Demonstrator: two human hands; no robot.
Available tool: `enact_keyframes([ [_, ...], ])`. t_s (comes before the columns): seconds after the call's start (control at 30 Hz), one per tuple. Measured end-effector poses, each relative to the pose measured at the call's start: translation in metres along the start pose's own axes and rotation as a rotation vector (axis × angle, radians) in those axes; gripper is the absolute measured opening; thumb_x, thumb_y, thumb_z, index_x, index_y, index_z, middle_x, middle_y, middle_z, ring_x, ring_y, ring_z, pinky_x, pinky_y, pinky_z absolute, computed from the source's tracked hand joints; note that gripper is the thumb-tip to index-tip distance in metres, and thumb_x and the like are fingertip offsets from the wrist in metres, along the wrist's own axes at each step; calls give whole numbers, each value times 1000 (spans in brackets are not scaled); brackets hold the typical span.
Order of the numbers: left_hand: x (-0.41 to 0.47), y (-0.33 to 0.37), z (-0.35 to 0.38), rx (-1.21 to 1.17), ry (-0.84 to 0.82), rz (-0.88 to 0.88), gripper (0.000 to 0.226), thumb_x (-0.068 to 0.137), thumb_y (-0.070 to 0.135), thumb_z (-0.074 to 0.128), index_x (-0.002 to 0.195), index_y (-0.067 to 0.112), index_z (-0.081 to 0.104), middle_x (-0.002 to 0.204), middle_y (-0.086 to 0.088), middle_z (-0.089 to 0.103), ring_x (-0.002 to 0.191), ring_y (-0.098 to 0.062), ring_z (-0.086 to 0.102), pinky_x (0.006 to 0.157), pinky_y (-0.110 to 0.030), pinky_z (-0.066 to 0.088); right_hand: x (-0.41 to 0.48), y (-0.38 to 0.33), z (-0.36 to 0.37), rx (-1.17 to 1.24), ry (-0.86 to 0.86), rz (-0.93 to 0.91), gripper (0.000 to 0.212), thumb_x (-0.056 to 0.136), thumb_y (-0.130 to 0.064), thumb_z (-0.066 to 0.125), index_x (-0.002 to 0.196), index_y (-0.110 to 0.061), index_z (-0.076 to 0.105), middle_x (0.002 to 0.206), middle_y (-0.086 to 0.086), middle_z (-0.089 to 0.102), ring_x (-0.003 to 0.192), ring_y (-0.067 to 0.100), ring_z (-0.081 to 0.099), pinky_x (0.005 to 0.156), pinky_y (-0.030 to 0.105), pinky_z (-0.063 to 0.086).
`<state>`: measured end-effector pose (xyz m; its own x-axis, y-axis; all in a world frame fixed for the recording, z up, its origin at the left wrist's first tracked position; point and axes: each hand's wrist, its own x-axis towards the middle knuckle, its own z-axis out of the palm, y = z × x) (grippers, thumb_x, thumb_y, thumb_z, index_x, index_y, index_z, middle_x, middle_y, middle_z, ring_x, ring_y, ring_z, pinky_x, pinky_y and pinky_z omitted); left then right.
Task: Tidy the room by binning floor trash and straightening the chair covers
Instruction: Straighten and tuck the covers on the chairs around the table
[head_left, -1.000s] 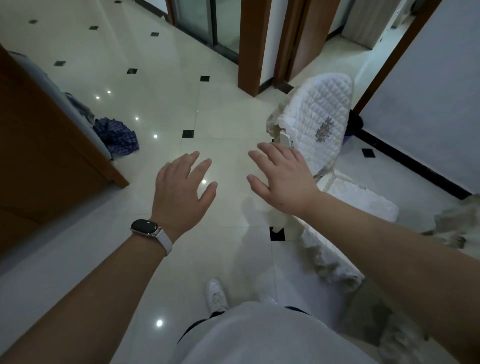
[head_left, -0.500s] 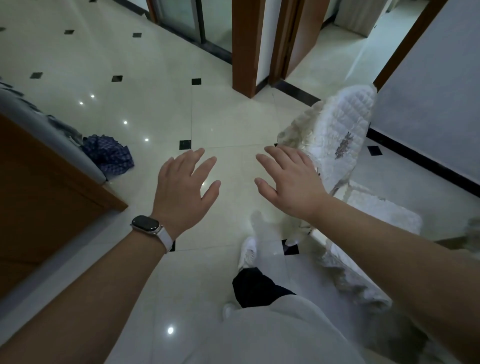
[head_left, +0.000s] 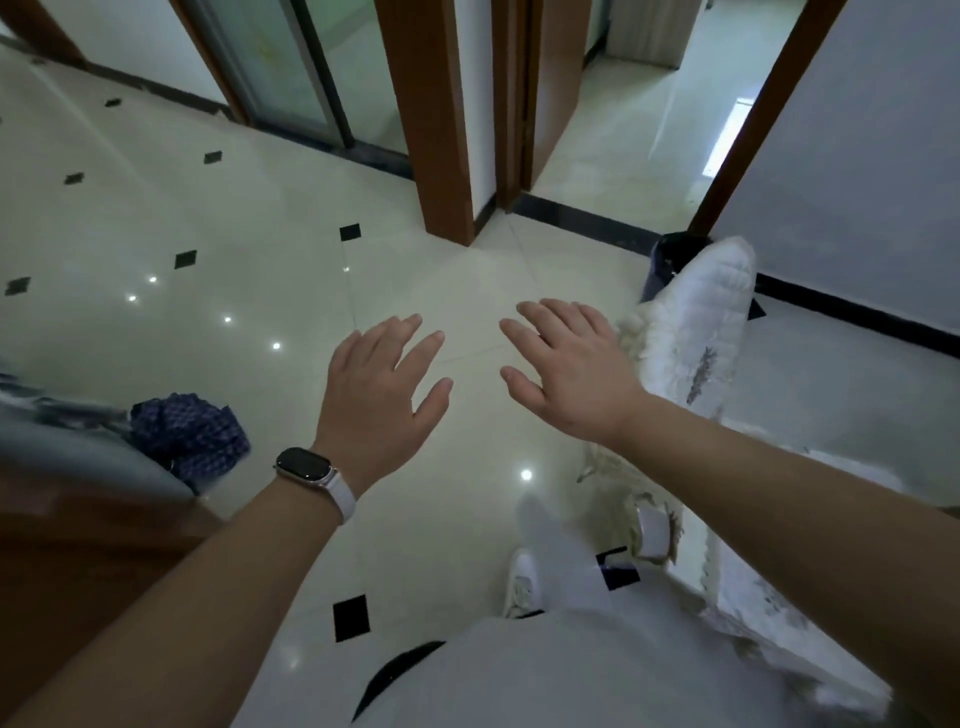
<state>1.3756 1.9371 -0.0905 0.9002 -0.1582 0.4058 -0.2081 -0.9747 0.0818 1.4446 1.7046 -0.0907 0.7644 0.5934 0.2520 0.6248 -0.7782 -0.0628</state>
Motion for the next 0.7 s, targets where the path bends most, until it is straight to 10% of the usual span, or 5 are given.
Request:
enact_keyframes([
  [0.7, 254, -121, 101, -242, -132, 514, 48, 94, 44, 46, 132, 16, 59, 139, -11, 54, 129, -30, 47, 107, -52, 36, 146, 50, 36, -150, 4, 621, 52, 96, -50, 39, 135, -18, 53, 138, 8, 53, 129, 30, 46, 105, 45, 33],
])
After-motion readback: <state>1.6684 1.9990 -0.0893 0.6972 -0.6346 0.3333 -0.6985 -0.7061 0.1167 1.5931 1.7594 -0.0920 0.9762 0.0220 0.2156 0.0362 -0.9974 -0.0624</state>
